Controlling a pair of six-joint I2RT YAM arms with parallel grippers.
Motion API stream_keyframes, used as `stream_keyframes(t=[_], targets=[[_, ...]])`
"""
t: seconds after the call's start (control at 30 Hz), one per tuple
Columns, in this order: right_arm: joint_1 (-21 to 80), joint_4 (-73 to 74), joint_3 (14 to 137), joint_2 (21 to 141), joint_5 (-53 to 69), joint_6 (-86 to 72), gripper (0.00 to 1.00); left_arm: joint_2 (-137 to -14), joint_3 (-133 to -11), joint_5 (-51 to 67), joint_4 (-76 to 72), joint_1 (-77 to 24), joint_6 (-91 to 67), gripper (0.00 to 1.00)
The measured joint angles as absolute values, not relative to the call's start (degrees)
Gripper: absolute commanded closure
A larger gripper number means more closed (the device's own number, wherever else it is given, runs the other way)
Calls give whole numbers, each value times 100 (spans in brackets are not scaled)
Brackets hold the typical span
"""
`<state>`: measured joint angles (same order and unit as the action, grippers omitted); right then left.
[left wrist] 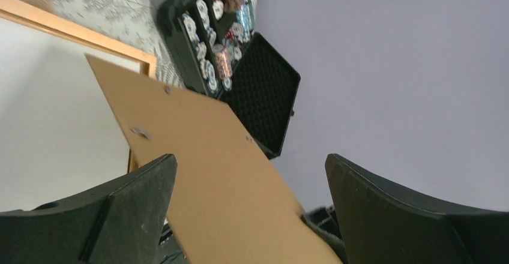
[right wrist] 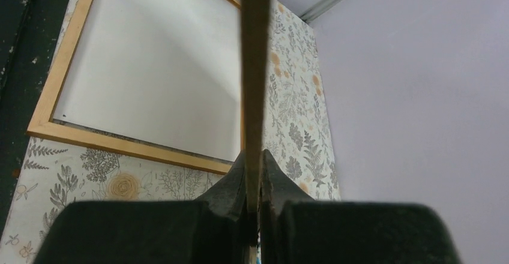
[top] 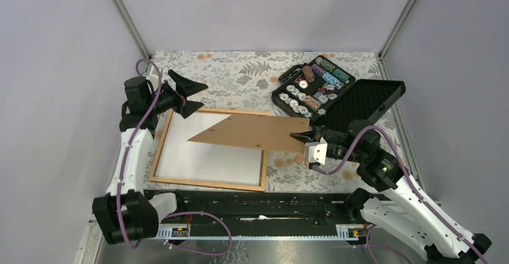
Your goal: Put the photo into the frame
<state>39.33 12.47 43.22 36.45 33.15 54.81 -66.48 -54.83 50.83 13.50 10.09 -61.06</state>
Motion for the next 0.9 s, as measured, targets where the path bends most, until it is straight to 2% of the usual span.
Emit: stream_keyframes(t=[0.1,0.4,0.63,0.9], targets=[[3933,1313,4324,3778,3450,5769,100,-6248,-5354,5096,1441,792,-5988,1],[3933,1271,4322,3896,3671,6114,100,-6270,-5811,5002,1898,482,-4619,1],[3933,1125,4486,4567,3564,6663,100,-5852,-6143,4866,1621,458,-4246,1],[3931,991,4956,5269,2908,7443,100,-6510,-6331,4613,2421,624,-4309,1]])
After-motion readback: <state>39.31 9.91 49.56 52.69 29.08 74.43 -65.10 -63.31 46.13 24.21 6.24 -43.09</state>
